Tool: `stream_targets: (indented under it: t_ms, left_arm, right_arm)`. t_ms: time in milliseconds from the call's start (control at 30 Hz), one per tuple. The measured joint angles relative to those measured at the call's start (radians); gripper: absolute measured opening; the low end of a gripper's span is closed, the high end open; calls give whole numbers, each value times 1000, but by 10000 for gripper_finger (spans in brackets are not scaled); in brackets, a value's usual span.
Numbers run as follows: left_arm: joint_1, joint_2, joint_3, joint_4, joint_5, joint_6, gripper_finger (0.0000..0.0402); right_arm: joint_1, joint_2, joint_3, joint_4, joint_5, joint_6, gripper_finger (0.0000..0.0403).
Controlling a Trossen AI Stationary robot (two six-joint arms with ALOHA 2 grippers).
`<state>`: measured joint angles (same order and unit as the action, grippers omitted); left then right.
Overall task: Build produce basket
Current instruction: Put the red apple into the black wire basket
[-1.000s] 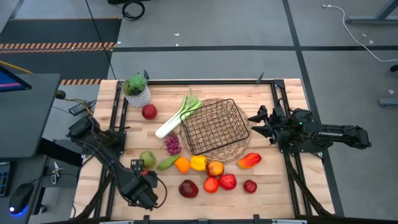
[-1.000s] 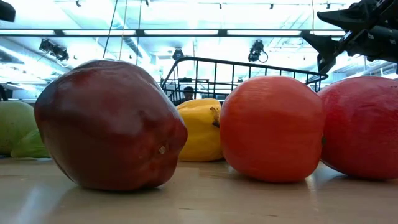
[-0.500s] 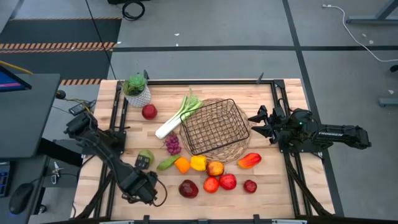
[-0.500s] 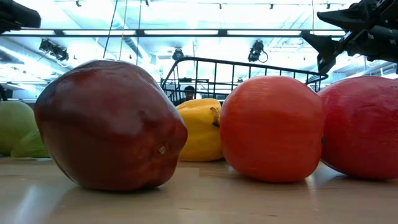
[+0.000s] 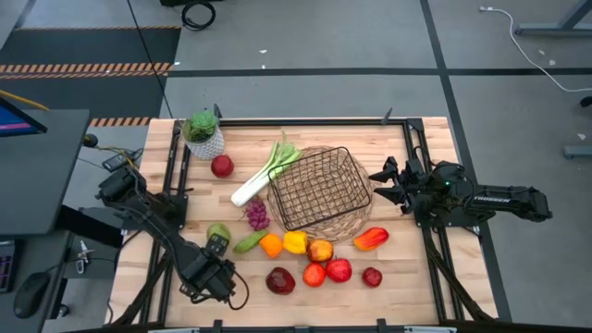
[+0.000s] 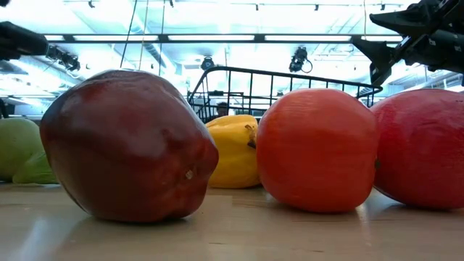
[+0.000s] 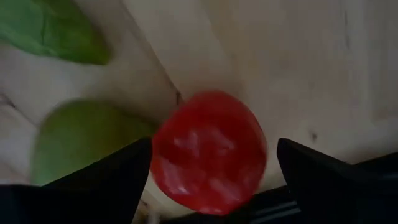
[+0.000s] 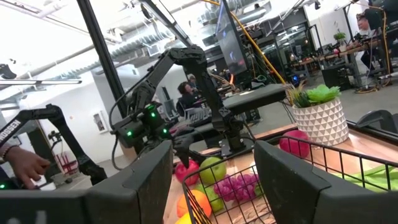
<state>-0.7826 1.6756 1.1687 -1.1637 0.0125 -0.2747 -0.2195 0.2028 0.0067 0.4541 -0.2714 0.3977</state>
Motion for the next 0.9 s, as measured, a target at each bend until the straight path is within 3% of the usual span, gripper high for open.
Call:
stream_targets:
  t_ms: [300,900]
  left_arm:
    - [-42,0,0,-16,-27,114,352]
    - [141,0,0,58,20,-408,336]
  right_arm:
    - [0,0,0,0,0,0,231]
    - [0,0,0,0,0,0,231]
